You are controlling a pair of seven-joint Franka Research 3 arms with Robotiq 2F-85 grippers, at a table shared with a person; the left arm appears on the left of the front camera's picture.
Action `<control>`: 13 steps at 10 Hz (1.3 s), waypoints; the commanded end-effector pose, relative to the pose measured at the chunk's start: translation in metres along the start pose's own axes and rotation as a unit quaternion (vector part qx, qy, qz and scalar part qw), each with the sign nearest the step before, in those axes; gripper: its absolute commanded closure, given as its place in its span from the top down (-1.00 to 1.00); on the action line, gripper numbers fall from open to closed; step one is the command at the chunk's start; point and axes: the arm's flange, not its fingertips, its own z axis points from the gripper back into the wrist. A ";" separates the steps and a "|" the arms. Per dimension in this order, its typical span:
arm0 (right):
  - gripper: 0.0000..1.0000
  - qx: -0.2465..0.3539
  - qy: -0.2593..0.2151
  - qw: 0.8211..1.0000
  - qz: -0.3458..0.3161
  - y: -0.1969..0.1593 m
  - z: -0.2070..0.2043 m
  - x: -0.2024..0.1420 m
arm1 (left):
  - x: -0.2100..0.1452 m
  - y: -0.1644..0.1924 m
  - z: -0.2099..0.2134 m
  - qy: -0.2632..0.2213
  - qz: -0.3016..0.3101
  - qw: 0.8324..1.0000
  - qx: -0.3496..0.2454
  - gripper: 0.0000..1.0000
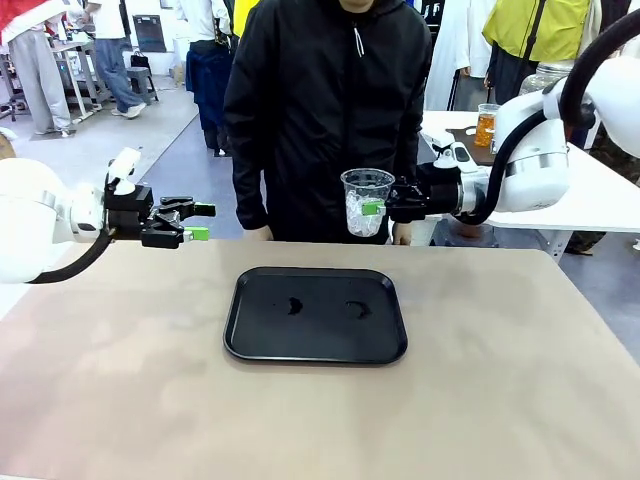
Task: Pour the drink into the iced cup.
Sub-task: Open the gripper to release the iced cup you were holding.
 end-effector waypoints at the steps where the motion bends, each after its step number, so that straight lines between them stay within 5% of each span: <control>1: 0.40 0.002 -0.003 1.000 0.010 0.003 0.000 0.000 | 0.002 -0.001 -0.001 -0.003 -0.001 1.000 0.002 1.00; 13: 0.40 0.002 -0.003 1.000 0.010 0.003 0.000 0.000 | 0.002 -0.001 -0.001 -0.003 -0.001 1.000 0.002 1.00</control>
